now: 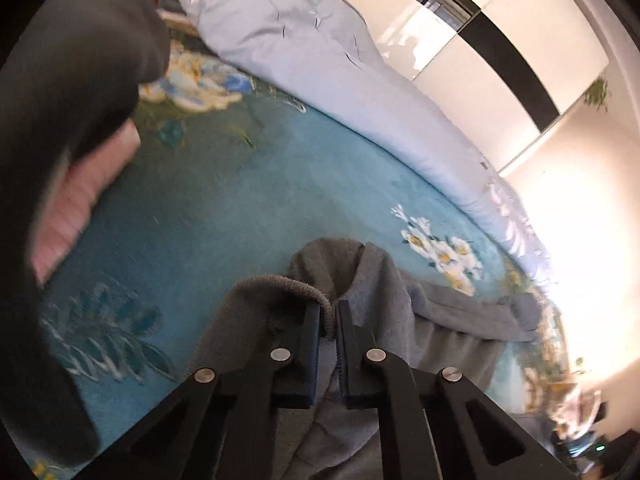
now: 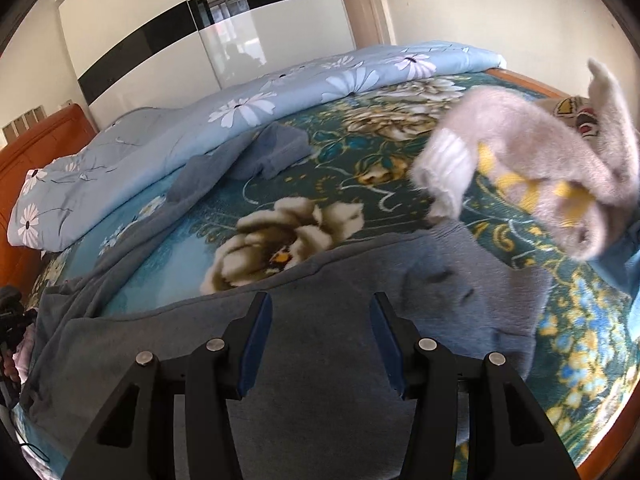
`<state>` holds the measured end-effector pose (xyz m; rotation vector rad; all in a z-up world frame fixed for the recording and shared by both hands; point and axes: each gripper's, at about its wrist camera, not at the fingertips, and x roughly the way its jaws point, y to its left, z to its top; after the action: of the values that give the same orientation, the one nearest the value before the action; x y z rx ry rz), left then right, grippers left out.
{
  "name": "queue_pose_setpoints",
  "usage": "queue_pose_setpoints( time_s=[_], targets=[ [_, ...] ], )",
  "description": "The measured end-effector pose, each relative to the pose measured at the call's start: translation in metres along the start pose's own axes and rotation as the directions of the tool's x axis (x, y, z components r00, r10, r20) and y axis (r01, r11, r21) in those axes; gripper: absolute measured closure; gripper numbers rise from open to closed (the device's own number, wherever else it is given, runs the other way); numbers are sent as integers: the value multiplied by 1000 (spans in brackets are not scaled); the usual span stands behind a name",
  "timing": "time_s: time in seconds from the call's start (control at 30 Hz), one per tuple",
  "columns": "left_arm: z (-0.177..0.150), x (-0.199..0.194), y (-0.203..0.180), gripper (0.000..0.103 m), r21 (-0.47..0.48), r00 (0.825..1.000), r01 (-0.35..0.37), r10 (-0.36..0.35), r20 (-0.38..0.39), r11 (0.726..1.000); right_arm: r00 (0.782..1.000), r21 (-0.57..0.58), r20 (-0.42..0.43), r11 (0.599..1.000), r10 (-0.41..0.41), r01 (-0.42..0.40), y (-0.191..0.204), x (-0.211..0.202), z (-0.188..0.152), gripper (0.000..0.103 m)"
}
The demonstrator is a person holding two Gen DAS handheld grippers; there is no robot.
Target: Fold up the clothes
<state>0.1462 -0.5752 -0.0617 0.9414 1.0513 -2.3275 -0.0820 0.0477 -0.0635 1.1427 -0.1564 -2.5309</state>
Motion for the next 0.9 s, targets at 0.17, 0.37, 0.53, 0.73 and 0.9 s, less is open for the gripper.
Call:
queue_pose_setpoints(
  time_s=[0.17, 0.37, 0.53, 0.73, 0.9],
  targets=[
    [-8, 11, 5, 94, 3, 999, -8, 8, -49, 1000, 1000, 6, -16, 1000, 17, -17, 3, 5, -2, 51],
    [-21, 26, 20, 69, -43, 992, -27, 21, -122, 999, 999, 10, -41, 1000, 25, -25, 4, 12, -5, 51],
    [-24, 19, 13, 72, -21, 995, -22, 20, -94, 1000, 997, 18, -63, 999, 36, -35, 6, 19, -8, 51],
    [-11, -11, -11, 97, 70, 970, -232, 225, 94, 970, 997, 8, -66, 999, 38, -38, 6, 21, -7, 51],
    [8, -13, -12, 96, 87, 885, -454, 436, 164, 887, 998, 12, -58, 999, 32, -31, 3, 22, -1, 51]
  ],
)
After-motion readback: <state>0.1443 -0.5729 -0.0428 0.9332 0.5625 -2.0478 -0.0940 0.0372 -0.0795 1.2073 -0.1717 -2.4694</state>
